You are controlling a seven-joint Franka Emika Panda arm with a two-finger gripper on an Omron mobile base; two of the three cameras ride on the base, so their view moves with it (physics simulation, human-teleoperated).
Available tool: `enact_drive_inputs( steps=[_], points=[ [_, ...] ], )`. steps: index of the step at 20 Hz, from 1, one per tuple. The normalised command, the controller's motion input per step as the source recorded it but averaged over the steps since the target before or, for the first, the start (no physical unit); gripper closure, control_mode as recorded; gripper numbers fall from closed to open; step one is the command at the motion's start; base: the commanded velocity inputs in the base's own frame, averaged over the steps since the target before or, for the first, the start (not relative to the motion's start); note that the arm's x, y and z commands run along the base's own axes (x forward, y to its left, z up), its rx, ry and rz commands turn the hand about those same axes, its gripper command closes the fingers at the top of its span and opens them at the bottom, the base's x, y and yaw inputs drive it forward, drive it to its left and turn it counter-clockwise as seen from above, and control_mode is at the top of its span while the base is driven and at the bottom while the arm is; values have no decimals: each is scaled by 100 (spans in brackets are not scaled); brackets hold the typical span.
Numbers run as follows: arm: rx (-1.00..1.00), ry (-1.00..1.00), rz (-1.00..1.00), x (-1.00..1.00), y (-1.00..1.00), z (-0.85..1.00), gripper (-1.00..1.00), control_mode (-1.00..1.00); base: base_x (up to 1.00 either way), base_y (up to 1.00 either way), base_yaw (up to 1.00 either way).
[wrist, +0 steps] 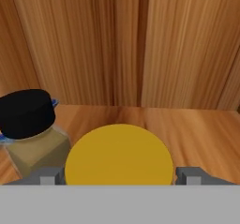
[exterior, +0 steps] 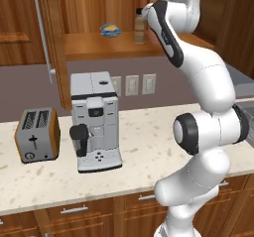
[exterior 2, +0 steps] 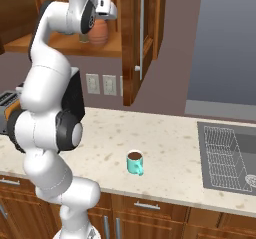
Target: Pick the cinnamon and honey bottle from the cabinet and place them next to the mug.
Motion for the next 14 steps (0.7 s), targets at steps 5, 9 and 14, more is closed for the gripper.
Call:
enact_drive_inputs(
  steps=[5,9,14],
  points=[
    [0,0,0,-42,0,0,100,-100,0,0,0],
    [0,-1,0,-54,0,0,100,-100,0,0,0],
    [0,-4,0,-63,0,0,100,-100,0,0,0]
  ],
)
